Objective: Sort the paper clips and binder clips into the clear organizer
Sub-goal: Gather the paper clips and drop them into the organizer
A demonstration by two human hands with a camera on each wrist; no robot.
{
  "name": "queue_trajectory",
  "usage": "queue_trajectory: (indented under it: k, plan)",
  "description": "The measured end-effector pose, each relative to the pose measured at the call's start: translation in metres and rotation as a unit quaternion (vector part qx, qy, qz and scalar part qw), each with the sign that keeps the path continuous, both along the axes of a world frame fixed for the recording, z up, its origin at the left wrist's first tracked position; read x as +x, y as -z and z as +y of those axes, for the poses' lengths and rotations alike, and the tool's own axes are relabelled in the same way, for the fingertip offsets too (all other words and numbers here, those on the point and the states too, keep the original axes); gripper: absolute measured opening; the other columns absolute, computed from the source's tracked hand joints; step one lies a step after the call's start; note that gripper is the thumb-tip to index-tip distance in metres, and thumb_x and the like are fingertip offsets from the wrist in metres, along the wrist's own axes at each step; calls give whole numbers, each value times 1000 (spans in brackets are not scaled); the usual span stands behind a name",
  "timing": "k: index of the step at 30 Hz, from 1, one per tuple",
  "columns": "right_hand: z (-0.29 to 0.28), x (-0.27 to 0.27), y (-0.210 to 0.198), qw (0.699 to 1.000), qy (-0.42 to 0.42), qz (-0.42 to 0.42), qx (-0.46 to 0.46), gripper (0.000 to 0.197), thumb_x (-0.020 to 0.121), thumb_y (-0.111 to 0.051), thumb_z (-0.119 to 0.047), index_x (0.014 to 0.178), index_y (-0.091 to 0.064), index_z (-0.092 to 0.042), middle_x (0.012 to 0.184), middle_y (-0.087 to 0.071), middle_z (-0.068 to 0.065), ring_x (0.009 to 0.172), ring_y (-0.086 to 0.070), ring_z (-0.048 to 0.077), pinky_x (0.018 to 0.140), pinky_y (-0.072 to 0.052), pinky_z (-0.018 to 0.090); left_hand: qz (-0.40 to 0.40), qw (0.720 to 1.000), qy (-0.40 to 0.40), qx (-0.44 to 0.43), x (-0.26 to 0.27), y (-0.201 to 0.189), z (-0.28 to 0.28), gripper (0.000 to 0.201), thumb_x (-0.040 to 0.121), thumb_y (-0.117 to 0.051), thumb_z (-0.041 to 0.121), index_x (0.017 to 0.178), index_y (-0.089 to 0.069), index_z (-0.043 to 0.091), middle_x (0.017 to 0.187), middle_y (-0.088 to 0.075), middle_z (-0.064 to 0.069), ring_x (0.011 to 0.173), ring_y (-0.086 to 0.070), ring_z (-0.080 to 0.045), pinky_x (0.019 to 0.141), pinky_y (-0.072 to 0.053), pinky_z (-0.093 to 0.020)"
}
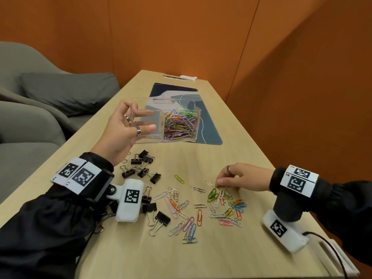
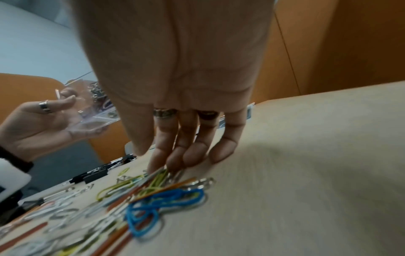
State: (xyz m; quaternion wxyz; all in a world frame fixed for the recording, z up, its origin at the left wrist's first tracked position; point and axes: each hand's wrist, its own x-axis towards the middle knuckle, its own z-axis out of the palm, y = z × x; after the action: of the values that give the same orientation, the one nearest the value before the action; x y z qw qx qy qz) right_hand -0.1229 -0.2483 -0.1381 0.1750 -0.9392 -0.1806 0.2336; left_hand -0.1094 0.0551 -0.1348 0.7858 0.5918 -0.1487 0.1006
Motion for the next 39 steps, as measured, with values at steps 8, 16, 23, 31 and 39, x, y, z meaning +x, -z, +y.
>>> queue_trajectory:
  k: [8,16,23,31,39]
  plan:
    - [7,-12,-7,998,-57,-26,13,32,83,-67,-39,113,-58,-31,116,-52,-8,102,-53,8,74,-39,4,0,1000,-2,4,-2,-1,-2,40,63,-68,1,78,-39,25,116,-63,-10,106,-58,-34,84,-52,-39]
    - [12,-32,-2,993,-116,10,-31,63,61,-87,-34,112,-51,-36,110,-40,-16,101,-42,-1,83,-39,7,0,1000,0,2,0,0,-1,40,63,-69,1,76,-41,27,114,-64,-9,104,-59,-34,83,-51,-38]
    - [19,-26,1,995,-94,7,14,32,72,-80,-28,97,-61,-28,87,-53,-15,69,-49,-4,65,-40,10,-1,1000,-1,6,-2,-1,-3,43,64,-71,0,77,-39,24,114,-63,-9,105,-59,-34,81,-52,-36]
    - [26,-11,5,992,-110,-49,-37,24,85,-67,-31,102,-63,-15,74,-54,-14,62,-48,2,59,-38,9,-6,1000,-2,9,-3,-1,-4,40,62,-67,0,78,-38,24,115,-62,-11,102,-60,-31,78,-54,-32]
    - [29,2,3,985,-116,-108,-71,22,89,-62,-31,70,-51,-32,59,-47,-14,50,-46,1,52,-34,10,-3,1000,-3,8,-2,0,-5,40,62,-67,0,78,-38,23,119,-61,-15,102,-61,-31,77,-54,-31]
